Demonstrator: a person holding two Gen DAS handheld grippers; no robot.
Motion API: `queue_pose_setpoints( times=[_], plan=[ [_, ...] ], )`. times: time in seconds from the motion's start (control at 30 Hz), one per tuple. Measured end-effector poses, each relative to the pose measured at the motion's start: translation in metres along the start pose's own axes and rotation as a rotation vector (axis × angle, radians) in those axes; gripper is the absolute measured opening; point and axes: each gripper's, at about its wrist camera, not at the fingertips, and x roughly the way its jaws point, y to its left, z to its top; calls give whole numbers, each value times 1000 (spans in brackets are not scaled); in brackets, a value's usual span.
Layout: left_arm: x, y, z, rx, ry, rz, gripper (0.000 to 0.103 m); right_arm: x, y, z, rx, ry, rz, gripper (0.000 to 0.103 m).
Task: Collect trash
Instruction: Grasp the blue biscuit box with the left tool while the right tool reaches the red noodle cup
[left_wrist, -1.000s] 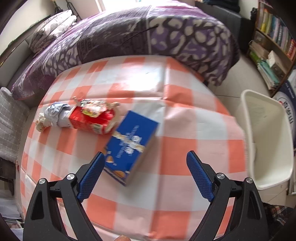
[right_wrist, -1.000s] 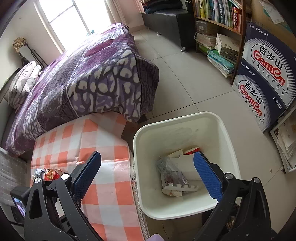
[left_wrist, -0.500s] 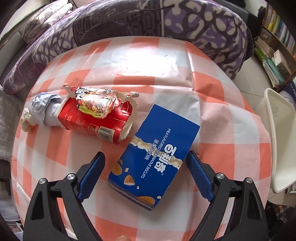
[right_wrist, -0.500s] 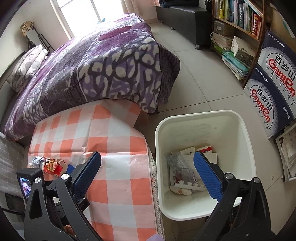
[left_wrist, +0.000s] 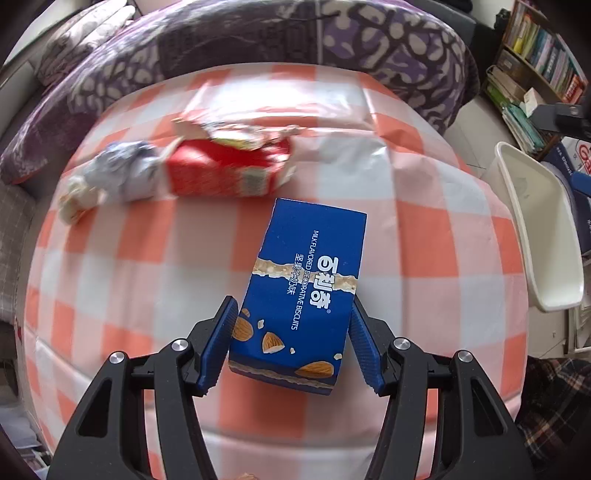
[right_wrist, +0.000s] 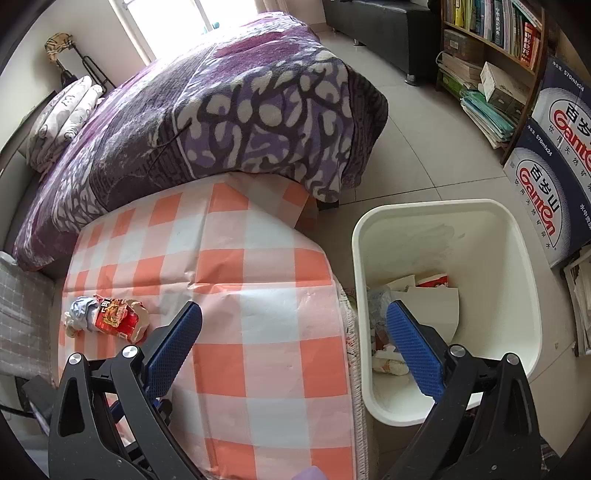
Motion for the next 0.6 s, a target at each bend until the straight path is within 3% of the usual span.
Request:
queue_pose_setpoints(
  times=[0.17, 0.33, 0.43, 0.6],
  plan=[
    [-25, 44, -25, -82, -19, 52, 59, 17, 26, -12, -56, 24, -7, 96],
    [-47, 92, -41, -224, -61, 81, 59, 29, 69, -32, -191, 13, 35, 96],
    [-65, 119, -42, -325, -113, 79, 59, 30, 104, -46, -334, -25, 65, 96],
    [-97, 153, -42, -474, -198, 46, 59, 36, 164, -67, -647, -149, 35, 96]
  ],
)
